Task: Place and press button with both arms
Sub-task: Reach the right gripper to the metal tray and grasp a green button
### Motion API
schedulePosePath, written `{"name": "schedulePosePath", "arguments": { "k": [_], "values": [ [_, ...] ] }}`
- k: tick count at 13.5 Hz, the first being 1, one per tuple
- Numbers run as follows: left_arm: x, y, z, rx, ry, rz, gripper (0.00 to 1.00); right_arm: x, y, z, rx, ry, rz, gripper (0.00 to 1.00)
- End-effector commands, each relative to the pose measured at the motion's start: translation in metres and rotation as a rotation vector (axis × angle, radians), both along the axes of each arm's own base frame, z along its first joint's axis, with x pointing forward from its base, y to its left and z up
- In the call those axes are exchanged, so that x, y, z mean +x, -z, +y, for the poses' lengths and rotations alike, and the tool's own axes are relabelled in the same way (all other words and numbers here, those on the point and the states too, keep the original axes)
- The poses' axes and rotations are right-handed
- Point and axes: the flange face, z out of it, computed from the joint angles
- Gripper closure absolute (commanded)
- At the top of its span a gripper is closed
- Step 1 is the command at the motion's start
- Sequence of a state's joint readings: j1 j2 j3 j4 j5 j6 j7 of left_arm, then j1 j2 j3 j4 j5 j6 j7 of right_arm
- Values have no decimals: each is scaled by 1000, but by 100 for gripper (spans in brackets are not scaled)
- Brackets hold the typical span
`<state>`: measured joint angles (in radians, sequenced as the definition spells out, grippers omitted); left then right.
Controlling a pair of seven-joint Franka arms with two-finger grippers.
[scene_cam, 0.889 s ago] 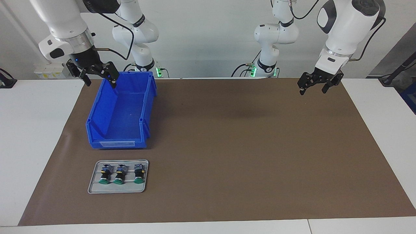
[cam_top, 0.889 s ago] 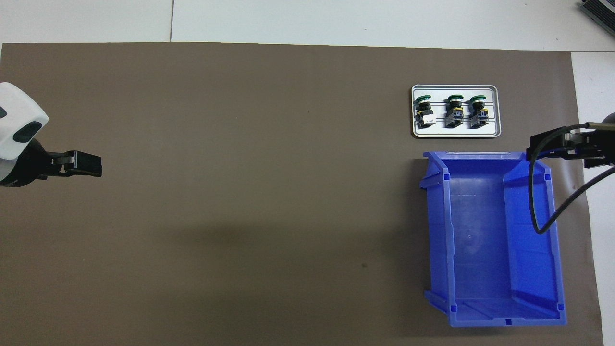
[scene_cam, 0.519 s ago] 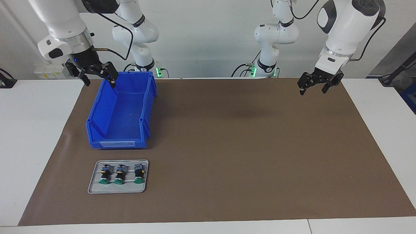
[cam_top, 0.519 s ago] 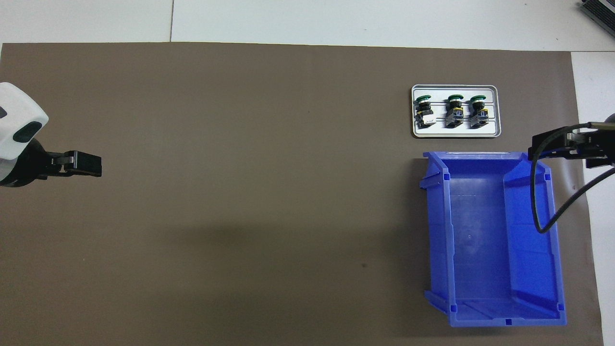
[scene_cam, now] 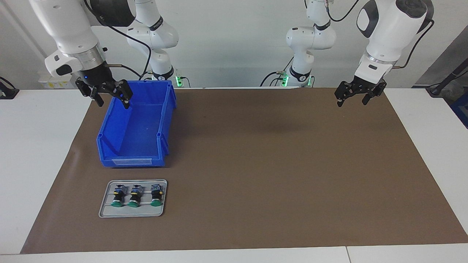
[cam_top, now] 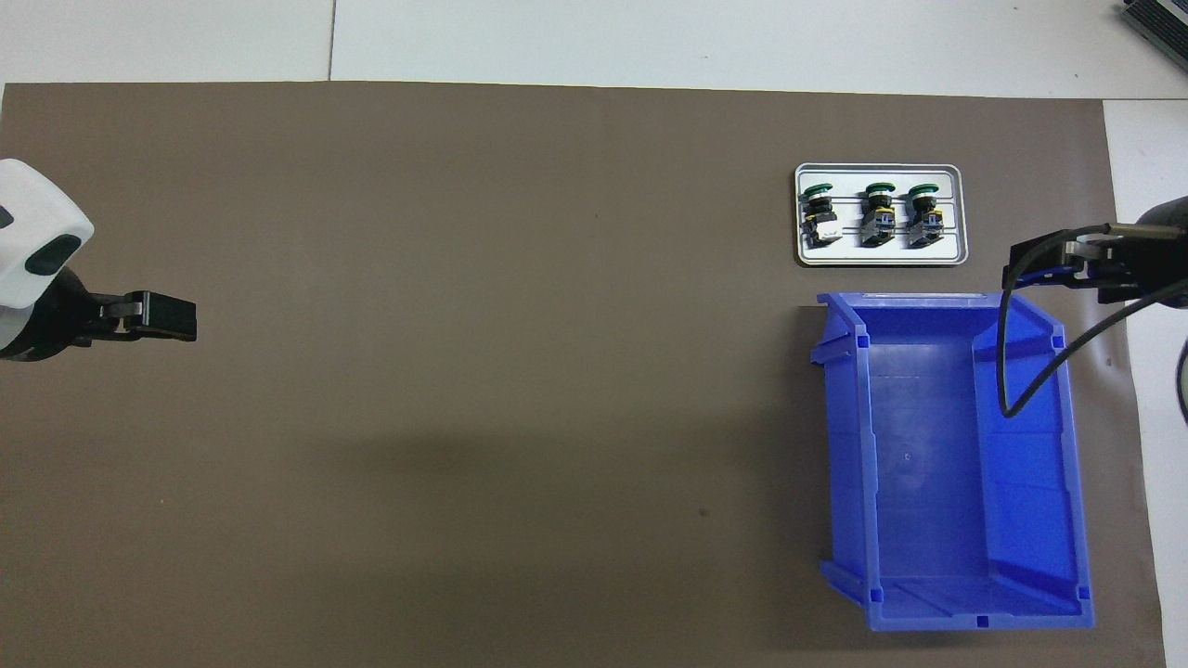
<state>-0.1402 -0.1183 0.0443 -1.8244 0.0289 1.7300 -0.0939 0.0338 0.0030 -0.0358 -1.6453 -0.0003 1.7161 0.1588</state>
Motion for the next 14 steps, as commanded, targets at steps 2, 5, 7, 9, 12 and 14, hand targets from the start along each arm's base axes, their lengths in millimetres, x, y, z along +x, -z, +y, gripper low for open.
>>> {"name": "schedulePosePath", "arguments": {
  "k": [2,5,7,9,12,14],
  "values": [
    [-2,0,3,17,8,-5,0,41,55,-4,19,-13,-43,14],
    [-2,0,3,17,8,-5,0,73,97,-5,1,-17,-89,14],
    [-2,0,3,17,8,-5,0,97,122,1,-8,-25,-118,17],
    [-2,0,3,17,8,-5,0,114,149,1,-62,-55,-146,19],
    [-2,0,3,17,8,-5,0,132,199,2,-79,-63,-177,27],
    [-2,0,3,17,8,-5,0,142,231,1,-80,-65,-192,31]
  ]
}}
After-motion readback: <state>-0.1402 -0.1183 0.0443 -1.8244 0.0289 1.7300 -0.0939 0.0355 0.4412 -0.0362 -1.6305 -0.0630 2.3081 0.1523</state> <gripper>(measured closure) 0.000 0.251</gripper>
